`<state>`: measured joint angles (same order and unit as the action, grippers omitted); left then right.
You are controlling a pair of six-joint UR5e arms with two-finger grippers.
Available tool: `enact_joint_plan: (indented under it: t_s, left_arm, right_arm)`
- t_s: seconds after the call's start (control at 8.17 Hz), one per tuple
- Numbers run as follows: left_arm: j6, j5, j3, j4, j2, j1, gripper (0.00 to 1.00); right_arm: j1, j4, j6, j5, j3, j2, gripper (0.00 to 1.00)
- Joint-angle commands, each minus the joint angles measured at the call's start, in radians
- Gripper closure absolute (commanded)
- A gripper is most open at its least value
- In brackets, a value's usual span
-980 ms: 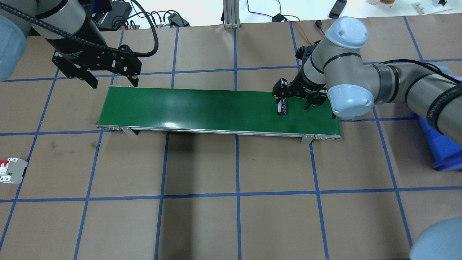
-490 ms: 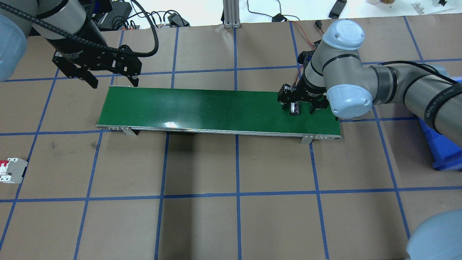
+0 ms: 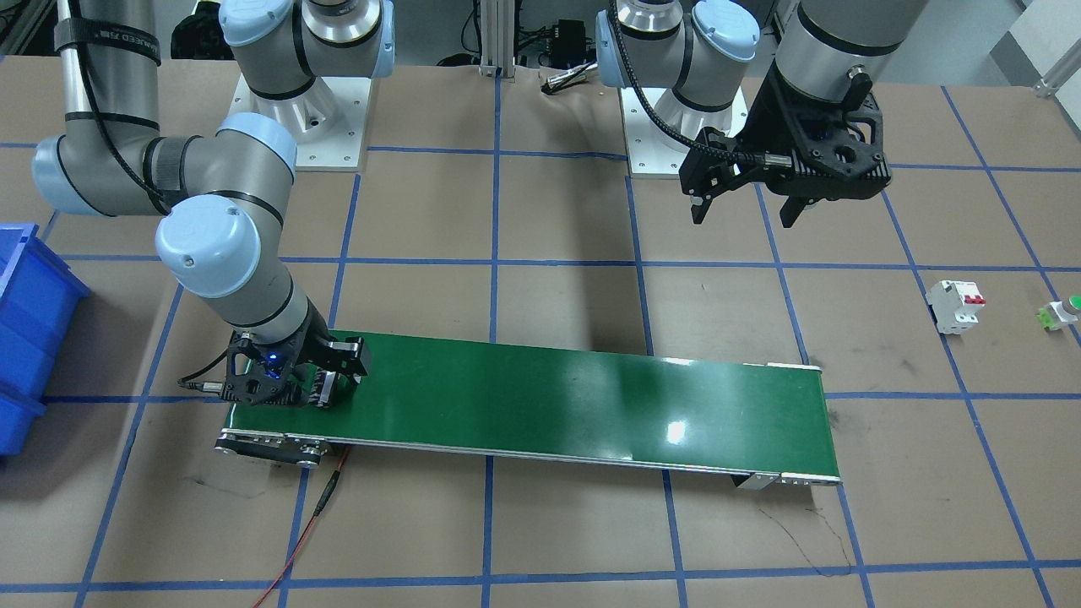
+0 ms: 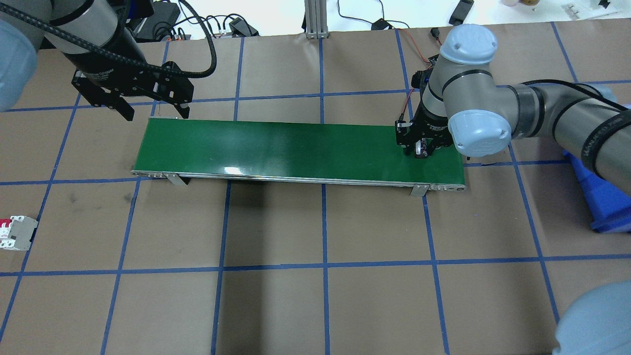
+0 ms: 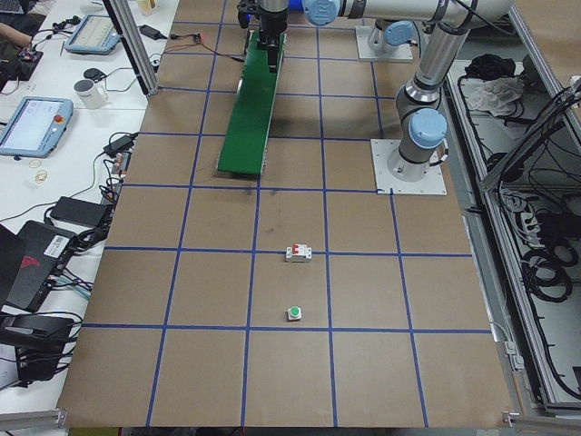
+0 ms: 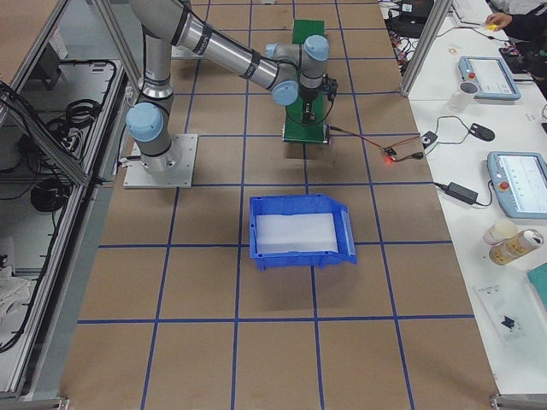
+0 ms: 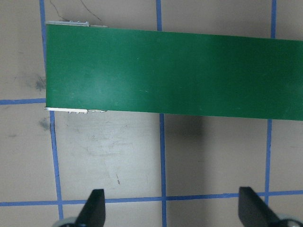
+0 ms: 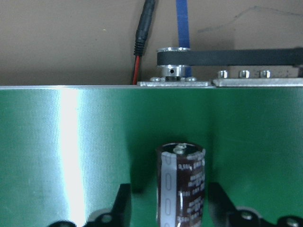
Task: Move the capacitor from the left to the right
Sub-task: 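Lift the capacitor with the right gripper and carry it toward the blue bin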
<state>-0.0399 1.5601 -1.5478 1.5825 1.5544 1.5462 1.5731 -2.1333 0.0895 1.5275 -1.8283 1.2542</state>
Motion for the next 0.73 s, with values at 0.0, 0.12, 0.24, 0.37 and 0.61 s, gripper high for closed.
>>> enact_joint_plan:
  t_s: [0.0, 0.12, 0.24, 0.37, 0.61]
  left_arm:
    - [0.0, 0.0, 0.0, 0.001, 0.0, 0.0, 0.0]
    - [0.0, 0.0, 0.0, -0.001, 0.001, 0.0, 0.0]
    - [0.0, 0.0, 0.0, -0.001, 0.001, 0.0, 0.0]
    - [0.0, 0.0, 0.0, -0.001, 0.0, 0.0, 0.0]
    - [0.0, 0.0, 0.0, -0.001, 0.001, 0.0, 0.0]
  right_arm:
    - [-0.051, 0.125, -0.071, 0.064, 0.079, 0.013, 1.0]
    - [-0.103, 0.168, -0.132, 0.069, 0.11, 0.016, 1.0]
    - [-0.16, 0.202, -0.199, 0.069, 0.127, 0.03, 1.0]
    - [-0.218, 0.229, -0.303, 0.072, 0.141, 0.057, 1.0]
    - [-0.347, 0.275, -0.504, 0.149, 0.188, 0.099, 1.0]
